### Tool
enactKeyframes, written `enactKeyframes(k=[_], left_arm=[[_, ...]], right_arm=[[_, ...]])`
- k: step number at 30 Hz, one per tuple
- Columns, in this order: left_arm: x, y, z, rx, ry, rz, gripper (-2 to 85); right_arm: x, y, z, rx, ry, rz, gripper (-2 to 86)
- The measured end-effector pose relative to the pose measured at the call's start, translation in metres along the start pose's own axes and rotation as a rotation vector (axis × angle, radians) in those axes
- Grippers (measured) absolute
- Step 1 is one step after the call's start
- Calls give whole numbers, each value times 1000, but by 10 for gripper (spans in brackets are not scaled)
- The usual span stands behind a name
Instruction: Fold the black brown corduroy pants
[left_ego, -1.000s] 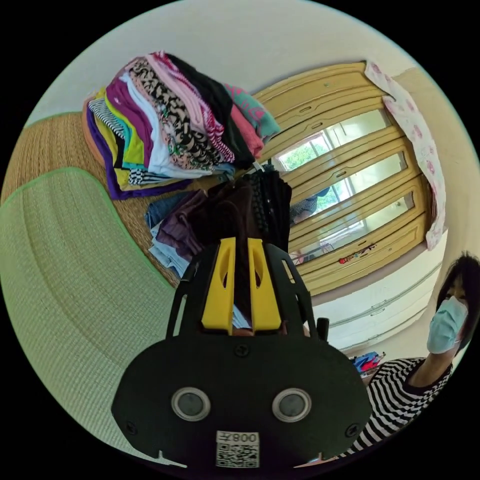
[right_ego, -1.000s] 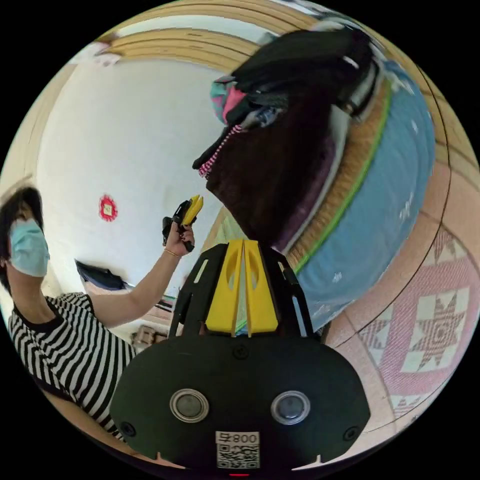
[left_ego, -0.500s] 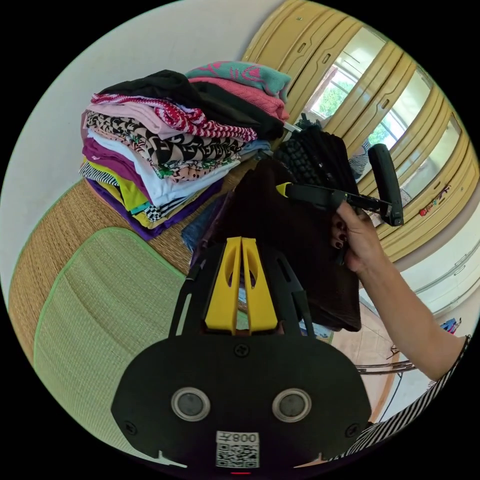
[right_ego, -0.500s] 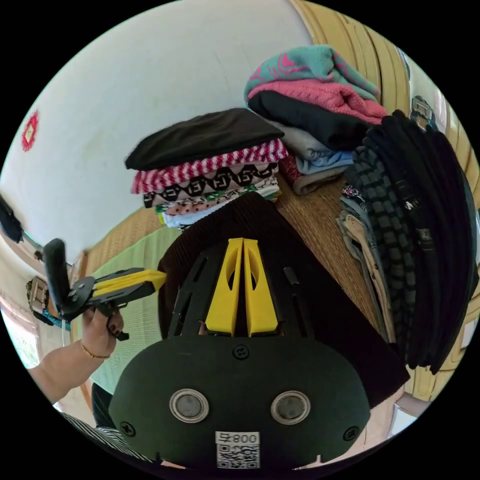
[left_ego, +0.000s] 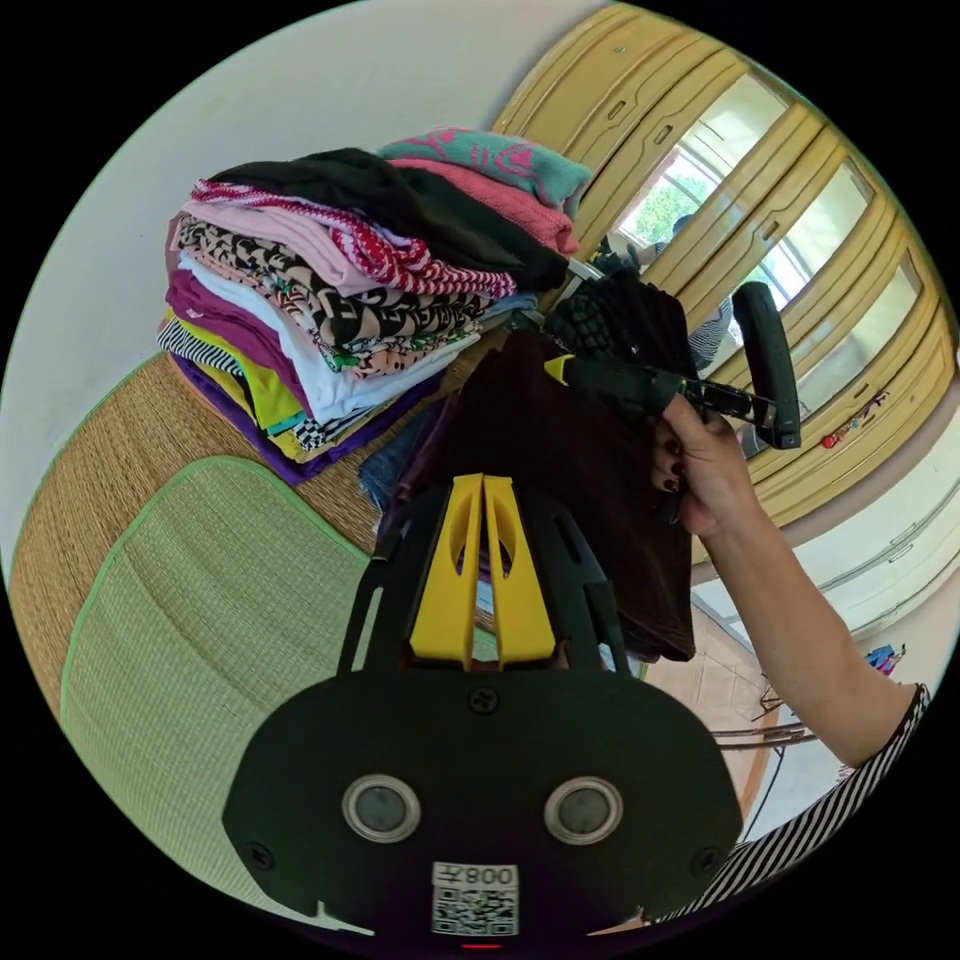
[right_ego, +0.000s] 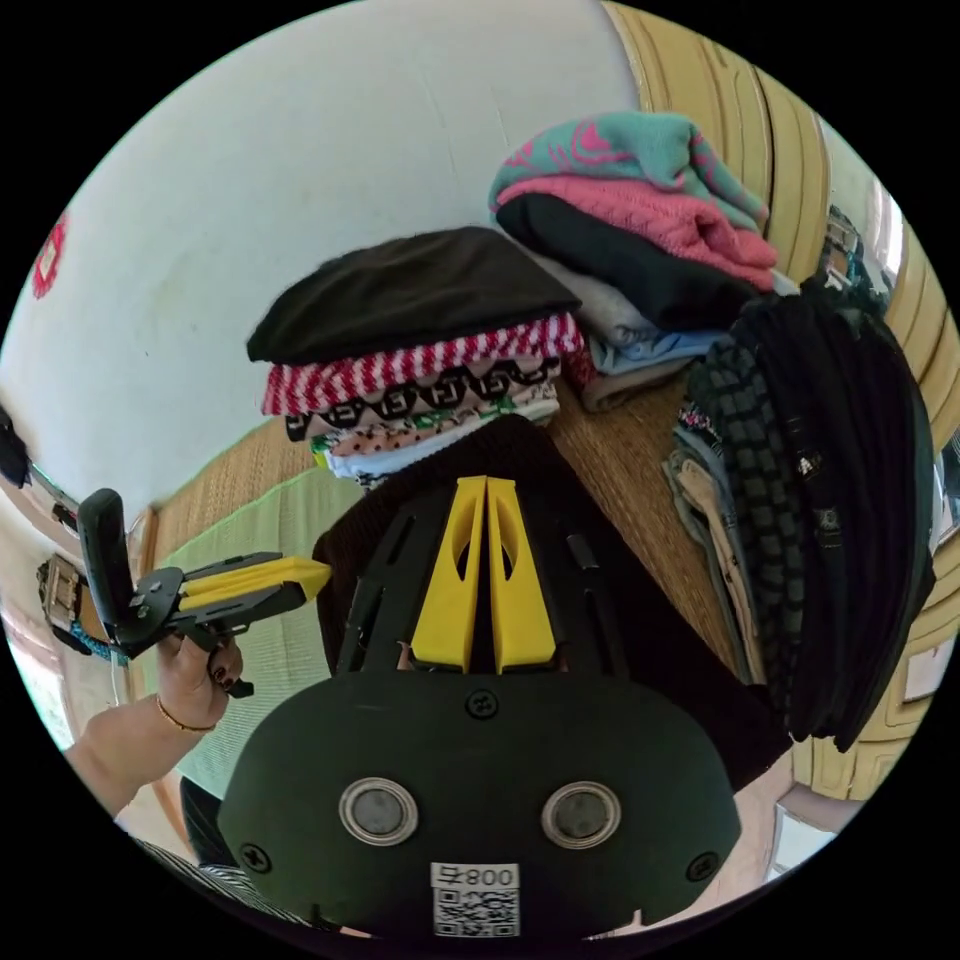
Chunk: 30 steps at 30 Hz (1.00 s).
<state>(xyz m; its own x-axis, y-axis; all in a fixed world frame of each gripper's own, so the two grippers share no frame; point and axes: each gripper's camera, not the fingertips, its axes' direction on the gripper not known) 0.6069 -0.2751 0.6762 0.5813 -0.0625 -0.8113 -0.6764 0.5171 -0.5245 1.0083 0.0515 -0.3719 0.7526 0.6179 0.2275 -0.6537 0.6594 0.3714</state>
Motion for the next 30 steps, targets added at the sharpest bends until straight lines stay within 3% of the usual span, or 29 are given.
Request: enactKeyframes(k=[3, 5, 8, 12, 18, 20, 25, 30], left_arm=[[3, 4, 1, -7, -29, 19, 0], [2, 8, 2, -3, -39, 35, 0], [-4, 12, 2, -19, -45, 40, 0], [-23, 23, -5, -11, 80, -69, 0], [-38, 82, -44, 65, 220, -79, 0], [-44, 118, -61, 84, 275, -75, 0], [-57, 203, -85, 82, 354, -170, 0], [-52, 301, -93, -13, 389, -283, 1]], right_arm=[[-4, -5, -7, 2, 8, 0, 1], [0, -6, 19, -126, 80, -12, 1], [15, 0, 18, -121, 21, 93, 1], [17, 8, 0, -146, 44, 75, 1], [56, 82, -84, 106, -272, 231, 1], [66, 130, -128, 264, -502, 237, 1], [78, 225, -193, 471, -845, 321, 1], [68, 299, -236, 511, -935, 341, 0]])
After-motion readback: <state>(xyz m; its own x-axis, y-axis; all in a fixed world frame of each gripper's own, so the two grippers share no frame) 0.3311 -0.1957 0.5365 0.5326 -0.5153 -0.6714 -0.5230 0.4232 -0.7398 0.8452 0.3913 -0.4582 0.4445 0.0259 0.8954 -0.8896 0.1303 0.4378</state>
